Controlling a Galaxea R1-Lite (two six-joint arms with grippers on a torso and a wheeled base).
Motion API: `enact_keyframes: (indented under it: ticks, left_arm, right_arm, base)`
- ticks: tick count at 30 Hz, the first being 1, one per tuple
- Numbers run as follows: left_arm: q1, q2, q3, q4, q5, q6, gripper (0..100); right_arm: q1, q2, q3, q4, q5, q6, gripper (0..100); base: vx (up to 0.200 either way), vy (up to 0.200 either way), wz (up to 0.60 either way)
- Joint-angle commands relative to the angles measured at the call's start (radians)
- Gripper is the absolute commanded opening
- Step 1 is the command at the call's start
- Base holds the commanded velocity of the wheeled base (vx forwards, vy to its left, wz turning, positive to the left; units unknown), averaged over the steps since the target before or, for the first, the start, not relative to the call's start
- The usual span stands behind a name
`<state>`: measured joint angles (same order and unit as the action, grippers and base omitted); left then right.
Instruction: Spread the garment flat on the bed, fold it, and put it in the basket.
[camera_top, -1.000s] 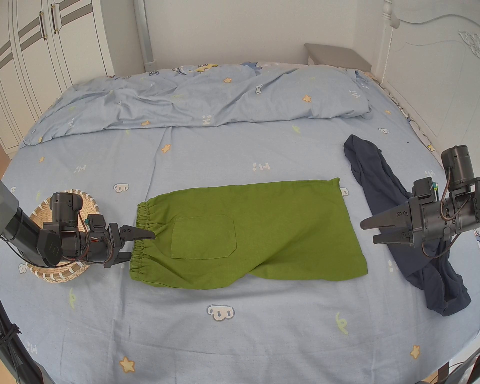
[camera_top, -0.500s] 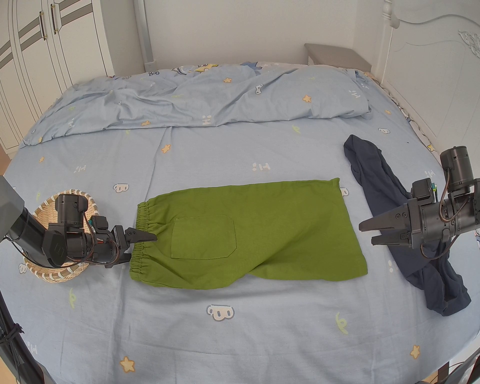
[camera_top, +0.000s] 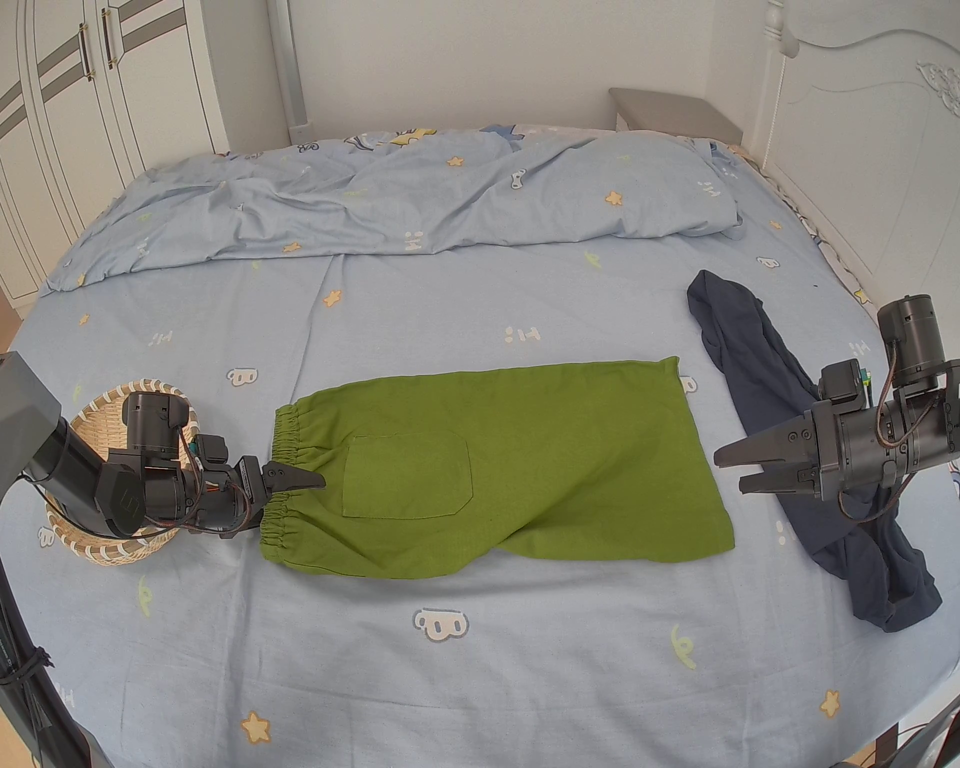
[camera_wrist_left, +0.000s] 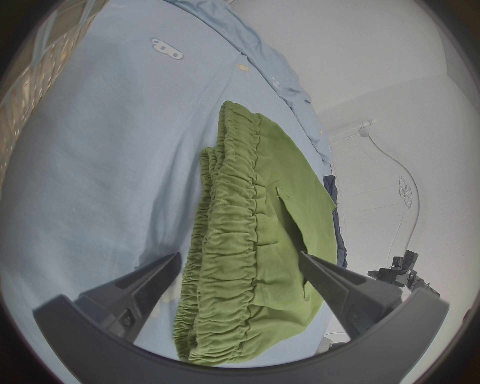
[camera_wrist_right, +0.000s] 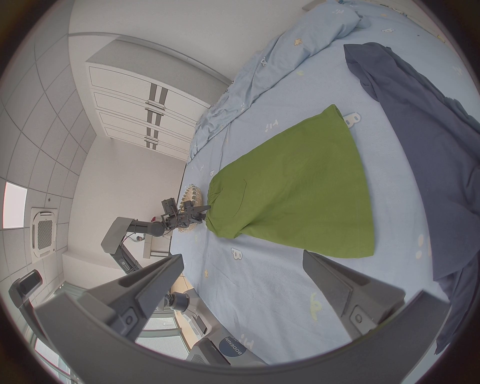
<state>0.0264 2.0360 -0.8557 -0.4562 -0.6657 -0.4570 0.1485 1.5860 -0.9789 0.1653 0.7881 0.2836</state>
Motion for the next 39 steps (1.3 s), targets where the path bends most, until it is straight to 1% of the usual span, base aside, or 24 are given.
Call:
enact_keyframes:
  ticks: [1, 7, 8, 13, 21, 24, 28, 32, 35, 39]
  left_arm:
    - [-0.002, 0.009, -0.008, 0.005, -0.011, -0.011, 100]
    - [0.0, 0.012, -0.019, 0.005, -0.014, -0.019, 100]
    - [0.0, 0.012, -0.02, 0.005, -0.014, -0.026, 0]
    - [0.003, 0.012, -0.039, 0.005, -0.014, -0.075, 0]
    - [0.012, -0.002, -0.035, 0.007, -0.015, -0.08, 0]
    - [0.012, -0.049, -0.031, 0.016, -0.015, -0.081, 0]
    - [0.017, -0.092, -0.028, 0.028, -0.015, -0.081, 0]
    - [0.032, -0.106, -0.035, 0.047, -0.015, -0.083, 0]
    - [0.064, -0.106, -0.048, 0.051, -0.017, -0.083, 0]
    - [0.07, -0.105, -0.055, 0.051, -0.018, -0.084, 0]
  right_arm:
    - [-0.001, 0.002, 0.0, 0.0, 0.0, 0.0, 100]
    - [-0.003, -0.001, -0.001, 0.0, 0.0, 0.0, 100]
    - [-0.003, -0.001, -0.001, 0.0, 0.0, 0.0, 100]
    - [-0.006, -0.004, -0.001, 0.0, 0.0, 0.0, 100]
    - [-0.012, -0.004, -0.003, -0.001, 0.0, 0.0, 100]
    - [-0.018, -0.003, -0.006, -0.004, 0.0, 0.0, 100]
    - [-0.05, 0.008, -0.009, -0.006, -0.003, -0.003, 100]
    - [-0.069, 0.069, -0.009, -0.023, -0.009, -0.014, 100]
    - [-0.078, 0.147, -0.004, -0.064, -0.027, -0.047, 100]
    - [-0.086, 0.226, -0.012, -0.067, -0.04, -0.07, 100]
  base:
    - [0.0, 0.0, 0.0]
    - [0.0, 0.0, 0.0]
    - [0.0, 0.0, 0.0]
    - [0.0, 0.0, 0.0]
    - [0.0, 0.0, 0.0]
    - [0.0, 0.0, 0.0]
    - [0.0, 0.0, 0.0]
    - [0.0, 0.0, 0.0]
    - [0.0, 0.0, 0.0]
    - [0.0, 0.0, 0.0]
